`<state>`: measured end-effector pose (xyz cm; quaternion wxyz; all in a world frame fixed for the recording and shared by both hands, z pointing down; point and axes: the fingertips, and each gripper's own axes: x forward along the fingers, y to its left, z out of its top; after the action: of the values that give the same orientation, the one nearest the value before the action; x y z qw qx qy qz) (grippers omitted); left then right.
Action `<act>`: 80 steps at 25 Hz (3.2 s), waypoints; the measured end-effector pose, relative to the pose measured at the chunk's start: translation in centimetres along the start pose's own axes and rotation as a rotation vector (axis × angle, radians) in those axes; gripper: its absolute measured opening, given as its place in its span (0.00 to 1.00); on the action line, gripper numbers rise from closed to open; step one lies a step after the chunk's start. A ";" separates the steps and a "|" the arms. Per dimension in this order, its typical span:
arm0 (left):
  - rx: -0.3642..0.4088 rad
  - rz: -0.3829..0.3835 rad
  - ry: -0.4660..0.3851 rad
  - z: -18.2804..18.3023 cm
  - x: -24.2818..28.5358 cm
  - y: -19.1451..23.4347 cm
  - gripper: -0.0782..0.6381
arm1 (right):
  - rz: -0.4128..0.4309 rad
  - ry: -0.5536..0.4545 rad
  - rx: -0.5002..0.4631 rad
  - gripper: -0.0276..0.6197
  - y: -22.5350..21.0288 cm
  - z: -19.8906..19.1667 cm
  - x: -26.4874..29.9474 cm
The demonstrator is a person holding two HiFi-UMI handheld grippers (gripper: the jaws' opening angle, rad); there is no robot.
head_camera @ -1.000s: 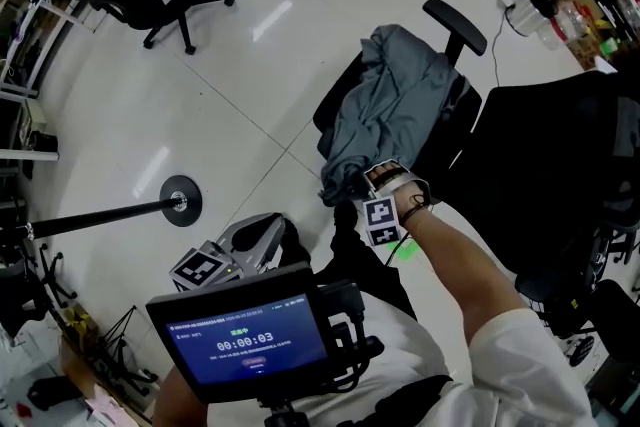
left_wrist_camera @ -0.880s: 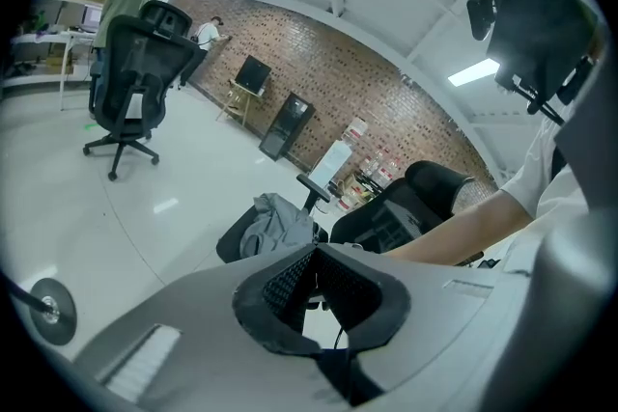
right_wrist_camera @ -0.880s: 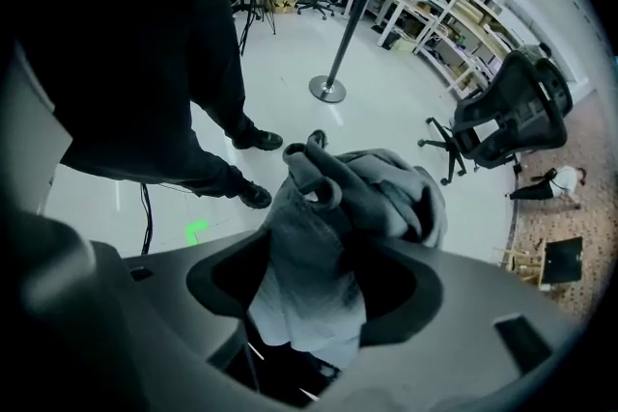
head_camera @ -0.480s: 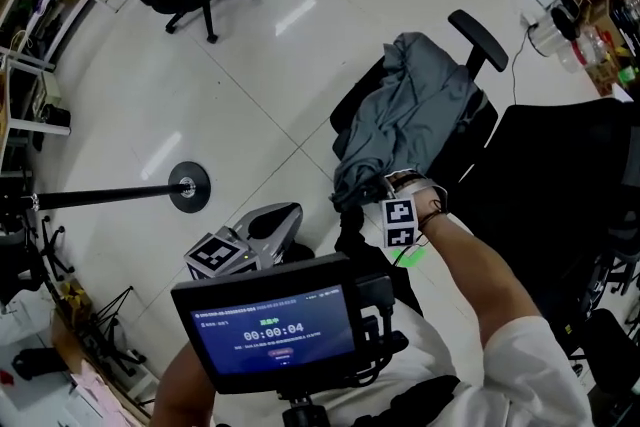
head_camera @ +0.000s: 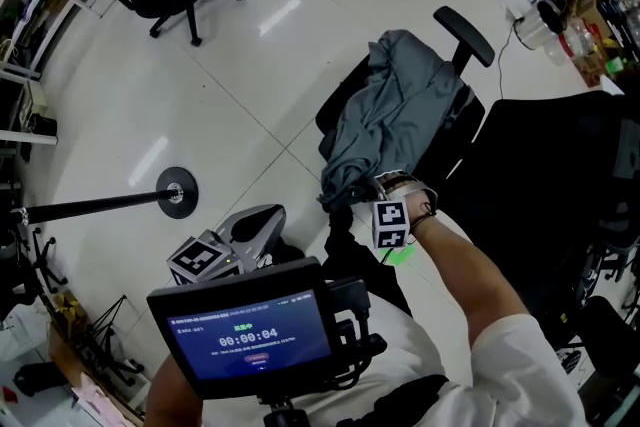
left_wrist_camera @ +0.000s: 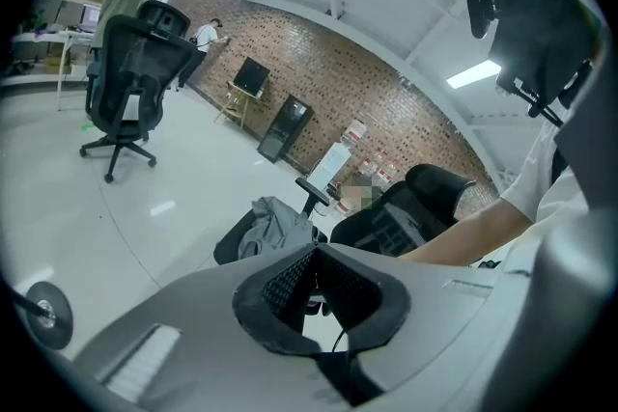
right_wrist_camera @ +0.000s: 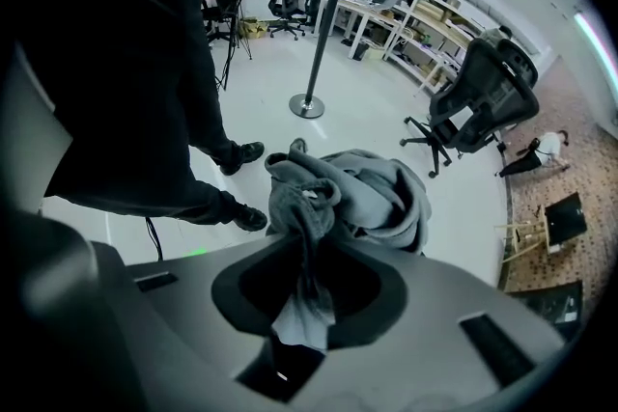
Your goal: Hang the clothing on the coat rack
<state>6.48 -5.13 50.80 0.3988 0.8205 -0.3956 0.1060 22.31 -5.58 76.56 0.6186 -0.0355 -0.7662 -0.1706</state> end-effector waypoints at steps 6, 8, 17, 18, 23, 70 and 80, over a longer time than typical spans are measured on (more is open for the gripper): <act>-0.003 -0.020 0.030 -0.6 0.7 -0.3 0.11 | -0.050 -0.050 0.051 0.29 0.1 -0.1 -0.3; -0.001 -0.035 0.045 -0.8 1.3 -0.4 0.11 | -0.050 -0.048 0.049 0.37 0.3 -0.1 -0.3; -0.013 -0.098 0.122 -2.5 4.4 -1.3 0.11 | 0.044 0.025 -0.046 0.41 1.2 -0.5 0.8; -0.009 -0.104 0.129 -2.6 4.6 -1.4 0.11 | 0.049 0.016 -0.035 0.42 1.2 -0.3 1.0; 0.007 -0.130 0.148 -2.7 5.5 -2.0 0.11 | 0.044 -0.021 0.048 0.19 0.7 0.2 0.4; 0.792 -0.091 0.149 1.6 18.7 -4.2 0.13 | -0.494 -0.602 0.732 0.12 -11.8 2.1 -21.9; 0.742 -0.067 0.045 4.4 16.9 -4.9 0.13 | -0.497 -0.529 0.726 0.45 -10.6 0.8 -18.7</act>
<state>20.67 -16.09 53.37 0.0861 0.9191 -0.2944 0.2472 23.13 -12.35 56.22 0.3169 0.3229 -0.8916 -0.0204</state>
